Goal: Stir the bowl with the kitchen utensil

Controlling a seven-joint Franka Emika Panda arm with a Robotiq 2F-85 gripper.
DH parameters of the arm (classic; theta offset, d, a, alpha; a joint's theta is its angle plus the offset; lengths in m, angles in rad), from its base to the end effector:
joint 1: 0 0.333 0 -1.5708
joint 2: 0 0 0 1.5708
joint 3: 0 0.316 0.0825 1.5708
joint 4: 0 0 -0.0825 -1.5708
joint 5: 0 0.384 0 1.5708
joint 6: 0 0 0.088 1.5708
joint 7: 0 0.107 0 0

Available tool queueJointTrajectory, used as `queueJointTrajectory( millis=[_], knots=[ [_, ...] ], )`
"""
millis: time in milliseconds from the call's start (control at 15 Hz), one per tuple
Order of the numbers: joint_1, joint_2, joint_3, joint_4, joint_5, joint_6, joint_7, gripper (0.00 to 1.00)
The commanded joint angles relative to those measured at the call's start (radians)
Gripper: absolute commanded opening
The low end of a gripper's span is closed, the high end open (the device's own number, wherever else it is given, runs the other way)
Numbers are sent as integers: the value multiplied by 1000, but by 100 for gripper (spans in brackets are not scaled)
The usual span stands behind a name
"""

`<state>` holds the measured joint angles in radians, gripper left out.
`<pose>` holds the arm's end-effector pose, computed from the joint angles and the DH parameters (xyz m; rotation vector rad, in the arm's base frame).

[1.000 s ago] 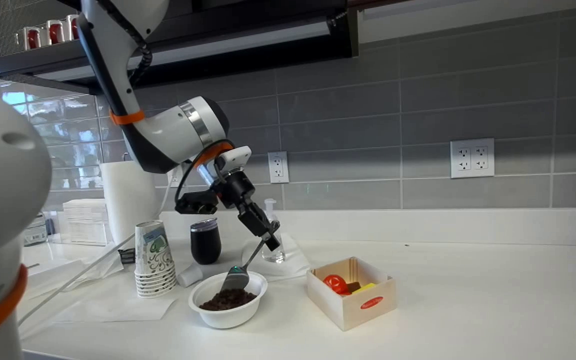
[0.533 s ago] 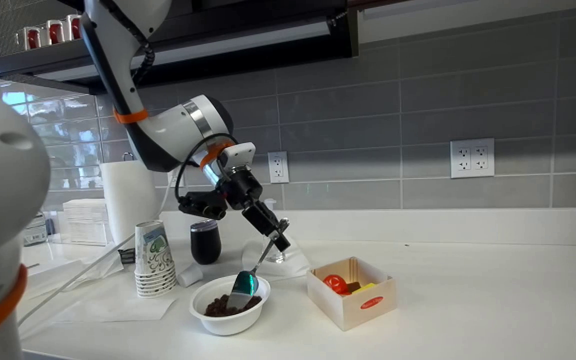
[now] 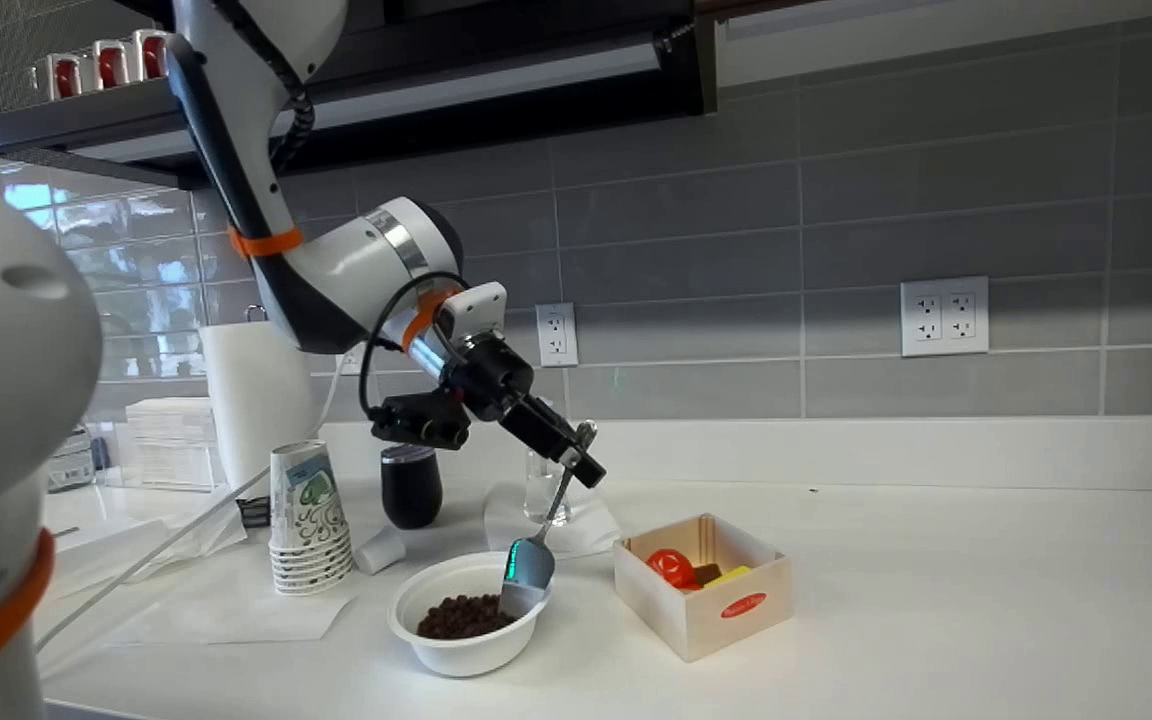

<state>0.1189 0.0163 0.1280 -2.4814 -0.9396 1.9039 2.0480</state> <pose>0.4224 0.0464 0.2698 1.8807 -1.2791 0.5743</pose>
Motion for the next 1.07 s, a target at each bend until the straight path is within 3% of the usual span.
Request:
queueJointTrajectory(
  millis=[0, 600, 1000],
  knots=[
    [16, 22, 11, 7, -75, 12, 91, 1],
    [1, -25, -4, -24, -69, 267, 83, 1],
    [-12, -42, -23, -29, -110, 379, 106, 1]
  ],
)
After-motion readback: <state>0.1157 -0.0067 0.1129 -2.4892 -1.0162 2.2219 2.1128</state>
